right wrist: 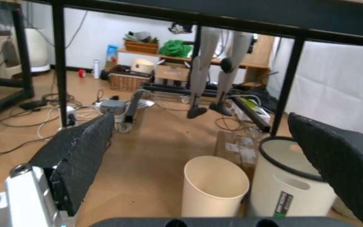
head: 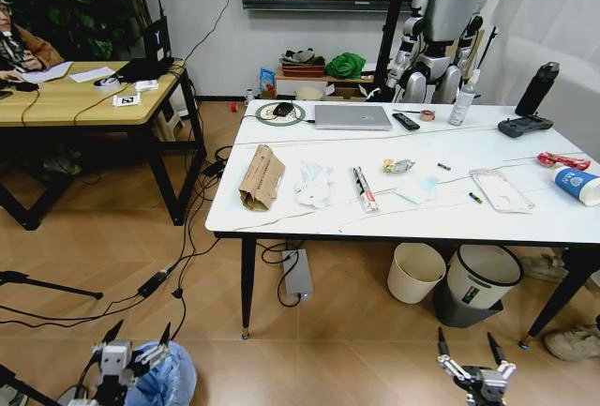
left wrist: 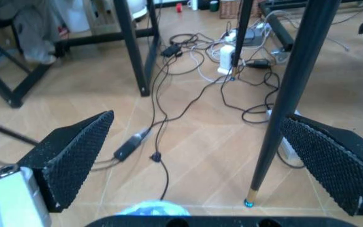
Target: Pick up the trash bin and place the trash from the table into it.
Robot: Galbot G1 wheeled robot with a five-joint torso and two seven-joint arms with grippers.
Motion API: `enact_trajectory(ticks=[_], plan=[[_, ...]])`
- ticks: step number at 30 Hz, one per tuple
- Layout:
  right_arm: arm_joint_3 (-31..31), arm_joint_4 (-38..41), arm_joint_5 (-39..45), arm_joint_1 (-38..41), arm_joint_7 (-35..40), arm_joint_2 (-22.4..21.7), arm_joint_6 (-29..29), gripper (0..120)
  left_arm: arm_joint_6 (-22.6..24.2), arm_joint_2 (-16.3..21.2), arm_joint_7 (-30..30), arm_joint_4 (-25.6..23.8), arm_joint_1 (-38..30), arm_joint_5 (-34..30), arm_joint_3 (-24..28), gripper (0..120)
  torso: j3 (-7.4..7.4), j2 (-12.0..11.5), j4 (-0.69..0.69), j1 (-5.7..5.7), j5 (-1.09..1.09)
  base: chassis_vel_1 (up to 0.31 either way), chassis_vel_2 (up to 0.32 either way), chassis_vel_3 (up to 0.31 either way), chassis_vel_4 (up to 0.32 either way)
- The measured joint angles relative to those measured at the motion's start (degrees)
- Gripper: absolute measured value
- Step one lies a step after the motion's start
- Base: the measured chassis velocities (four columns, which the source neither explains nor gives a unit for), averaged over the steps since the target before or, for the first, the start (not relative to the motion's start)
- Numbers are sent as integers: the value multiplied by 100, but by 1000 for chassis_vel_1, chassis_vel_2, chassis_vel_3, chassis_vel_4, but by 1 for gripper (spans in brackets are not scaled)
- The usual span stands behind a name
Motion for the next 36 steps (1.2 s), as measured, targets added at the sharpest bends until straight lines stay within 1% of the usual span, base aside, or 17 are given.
enact_trajectory(ticks=[6, 13, 18, 22, 26, 31, 36], plan=[[-90, 11, -6, 1, 40, 49, -6, 100, -16, -43, 31, 0, 8, -80, -5, 100, 0, 0, -2, 0, 0, 0, 0, 0, 0], [-105, 48, -27, -38, 30, 188, -15, 100, 64, 154, 33, 47, -159, -240, 76, 100, 0, 0, -3, 0, 0, 0, 0, 0, 0], [-61, 44, -63, -48, 27, 195, -12, 100, 112, 286, 34, 140, -254, -313, 151, 100, 0, 0, -3, 0, -1, 0, 0, 0, 0], [-21, 18, -116, -58, 26, 196, 23, 100, 112, 333, 37, 181, -281, -347, 145, 100, 0, 0, -3, 0, -2, 0, 0, 0, 0], [0, -9, -145, -77, 26, 199, 53, 100, 87, 331, 42, 124, -248, -356, 132, 100, 0, 0, -2, 0, -1, 0, 0, 0, 0], [22, -35, -92, -111, 27, 201, 103, 100, -262, 215, 26, 15, -175, -360, 207, 100, 0, 0, -2, 0, 0, 0, 0, 0, 0], [61, -30, -79, -146, 28, 200, 115, 100, -350, 221, 25, 1, -84, -466, 253, 100, 0, 0, -2, 0, 0, 0, 0, 0, 0]])
